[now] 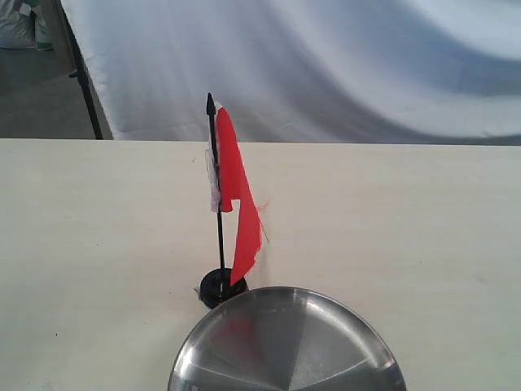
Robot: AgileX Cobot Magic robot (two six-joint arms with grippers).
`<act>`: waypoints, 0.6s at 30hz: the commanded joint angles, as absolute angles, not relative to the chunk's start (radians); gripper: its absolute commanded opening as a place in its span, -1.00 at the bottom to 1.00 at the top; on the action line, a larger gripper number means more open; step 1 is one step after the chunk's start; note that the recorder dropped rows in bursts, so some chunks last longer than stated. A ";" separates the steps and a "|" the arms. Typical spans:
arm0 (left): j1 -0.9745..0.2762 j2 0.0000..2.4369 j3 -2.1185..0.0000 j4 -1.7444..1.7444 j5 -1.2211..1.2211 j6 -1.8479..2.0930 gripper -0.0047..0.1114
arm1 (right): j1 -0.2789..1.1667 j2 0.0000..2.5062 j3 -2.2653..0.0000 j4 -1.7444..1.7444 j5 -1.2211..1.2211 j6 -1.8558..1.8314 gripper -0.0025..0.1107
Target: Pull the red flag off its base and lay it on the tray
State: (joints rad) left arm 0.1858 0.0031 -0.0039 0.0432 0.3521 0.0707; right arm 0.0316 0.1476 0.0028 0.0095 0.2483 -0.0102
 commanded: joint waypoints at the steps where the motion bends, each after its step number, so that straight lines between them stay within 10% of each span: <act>1: 0.188 0.000 0.000 0.044 0.342 0.074 -0.92 | 0.029 0.144 0.000 0.007 0.252 -0.013 -0.96; 18: 0.188 0.000 0.000 0.045 -0.021 0.074 -0.92 | 0.029 0.144 0.000 0.007 0.252 -0.013 -0.96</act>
